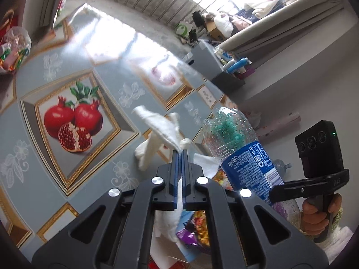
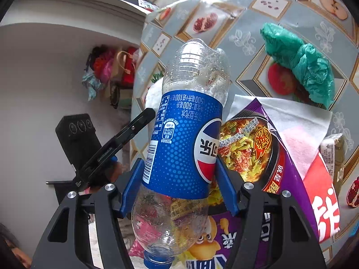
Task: Collect trash
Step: 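Lift the tissue with the left tool while the right tool carries the bottle toward the wastebasket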
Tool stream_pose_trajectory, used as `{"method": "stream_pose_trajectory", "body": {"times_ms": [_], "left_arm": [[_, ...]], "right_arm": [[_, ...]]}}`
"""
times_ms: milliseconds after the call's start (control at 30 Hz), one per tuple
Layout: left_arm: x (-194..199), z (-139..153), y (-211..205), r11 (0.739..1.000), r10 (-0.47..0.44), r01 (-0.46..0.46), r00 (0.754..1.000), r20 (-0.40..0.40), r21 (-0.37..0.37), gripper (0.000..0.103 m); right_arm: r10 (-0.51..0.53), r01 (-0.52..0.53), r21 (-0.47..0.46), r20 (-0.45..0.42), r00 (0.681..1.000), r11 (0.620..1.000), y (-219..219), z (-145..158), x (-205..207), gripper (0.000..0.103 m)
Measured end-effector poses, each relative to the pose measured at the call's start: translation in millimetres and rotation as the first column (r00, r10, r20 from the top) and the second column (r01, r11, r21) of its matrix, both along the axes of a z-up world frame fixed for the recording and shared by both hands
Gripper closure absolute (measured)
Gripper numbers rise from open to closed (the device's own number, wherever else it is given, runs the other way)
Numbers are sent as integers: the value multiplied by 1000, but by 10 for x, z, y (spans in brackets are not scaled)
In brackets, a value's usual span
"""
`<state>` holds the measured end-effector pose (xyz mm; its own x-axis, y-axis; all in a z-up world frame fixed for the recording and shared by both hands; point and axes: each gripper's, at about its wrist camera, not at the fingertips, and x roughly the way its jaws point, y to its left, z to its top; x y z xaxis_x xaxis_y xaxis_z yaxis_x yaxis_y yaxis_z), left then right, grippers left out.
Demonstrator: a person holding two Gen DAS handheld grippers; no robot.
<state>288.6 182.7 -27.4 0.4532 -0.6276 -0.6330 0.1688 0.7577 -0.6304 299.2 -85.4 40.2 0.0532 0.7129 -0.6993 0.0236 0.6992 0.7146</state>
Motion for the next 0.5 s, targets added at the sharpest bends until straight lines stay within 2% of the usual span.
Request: {"method": "stream_pose_trajectory", "body": {"times_ms": [267, 433, 500], "left_arm": [[-362, 807, -9, 1000, 1, 0, 983, 183, -5, 102], [-721, 1322, -232, 999, -39, 48, 960, 277, -26, 102], [-872, 1508, -372, 996, -68, 84, 950, 306, -40, 102]], "right_arm": [[-89, 74, 115, 133, 987, 991, -388, 497, -265, 42], [-185, 139, 210, 214, 959, 968, -809, 810, -646, 42], [-237, 177, 242, 249, 939, 954, -1029, 937, -870, 42]]}}
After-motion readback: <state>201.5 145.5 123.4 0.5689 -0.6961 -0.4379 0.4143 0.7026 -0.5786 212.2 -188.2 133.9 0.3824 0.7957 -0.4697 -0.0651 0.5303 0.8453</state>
